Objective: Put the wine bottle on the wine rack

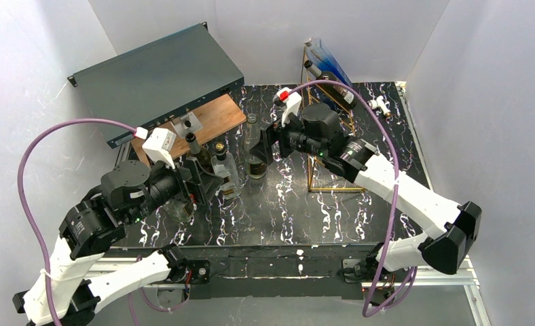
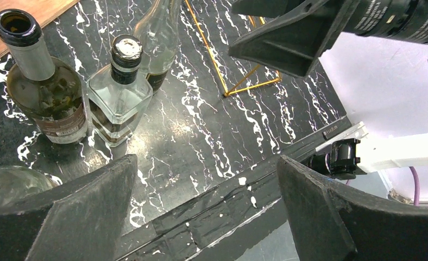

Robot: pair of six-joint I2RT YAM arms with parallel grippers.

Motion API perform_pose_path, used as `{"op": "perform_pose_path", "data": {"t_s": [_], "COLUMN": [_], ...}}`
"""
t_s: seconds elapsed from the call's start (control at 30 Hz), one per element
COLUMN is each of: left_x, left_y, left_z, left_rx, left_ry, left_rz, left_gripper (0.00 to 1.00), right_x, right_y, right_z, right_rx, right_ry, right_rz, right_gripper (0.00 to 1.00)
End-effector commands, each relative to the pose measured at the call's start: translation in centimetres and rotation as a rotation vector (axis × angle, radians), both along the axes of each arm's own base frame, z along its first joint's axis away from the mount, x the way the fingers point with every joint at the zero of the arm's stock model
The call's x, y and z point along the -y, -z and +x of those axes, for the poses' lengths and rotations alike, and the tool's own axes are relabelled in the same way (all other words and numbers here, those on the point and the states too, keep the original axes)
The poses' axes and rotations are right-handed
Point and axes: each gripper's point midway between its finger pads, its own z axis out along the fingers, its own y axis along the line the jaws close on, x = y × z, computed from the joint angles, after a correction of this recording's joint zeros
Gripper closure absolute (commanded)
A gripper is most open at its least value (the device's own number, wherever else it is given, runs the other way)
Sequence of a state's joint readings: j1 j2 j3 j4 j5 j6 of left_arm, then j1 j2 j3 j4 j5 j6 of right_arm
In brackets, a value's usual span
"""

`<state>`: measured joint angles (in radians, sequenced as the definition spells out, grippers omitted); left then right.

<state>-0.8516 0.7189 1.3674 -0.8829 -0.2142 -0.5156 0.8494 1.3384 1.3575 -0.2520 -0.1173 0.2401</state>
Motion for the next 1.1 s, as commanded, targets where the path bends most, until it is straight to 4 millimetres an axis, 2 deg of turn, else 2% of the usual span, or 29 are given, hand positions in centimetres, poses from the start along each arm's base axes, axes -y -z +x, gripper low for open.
{"op": "perform_pose_path", "data": {"t_s": [0.0, 0.13, 0.37, 0.9, 1.07], "left_x": [-1.0, -1.3, -1.5, -1.4, -1.4], "left_y": [-0.9, -1.3, -1.4, -1.7, -1.7], "left_z": [0.0, 0.0, -0.2, 0.1, 0.0], "left_rx": [0.021, 0.030, 0.030, 0.042, 0.046], "left_ry": [-0.045, -0.053, -0.053, -0.044, -0.038], "left_rz": [-0.025, -0.033, -0.033, -0.002, -0.001], "left_gripper": [0.01, 0.01, 0.01, 0.01, 0.01], "right_x": [-1.0, -1.4, -1.6, -4.3, -5.1], "right_y": [-0.8, 0.0, 0.3, 1.7, 1.9], "right_z": [1.4, 2.7, 4.7, 7.0, 7.2], "right_rx": [0.075, 0.099, 0.126, 0.181, 0.195], "right_ry": [0.070, 0.147, 0.238, 0.277, 0.288], "right_rz": [-0.004, -0.040, -0.046, -0.102, -0.100], "right_gripper": [0.02, 0.02, 0.04, 0.14, 0.17]}}
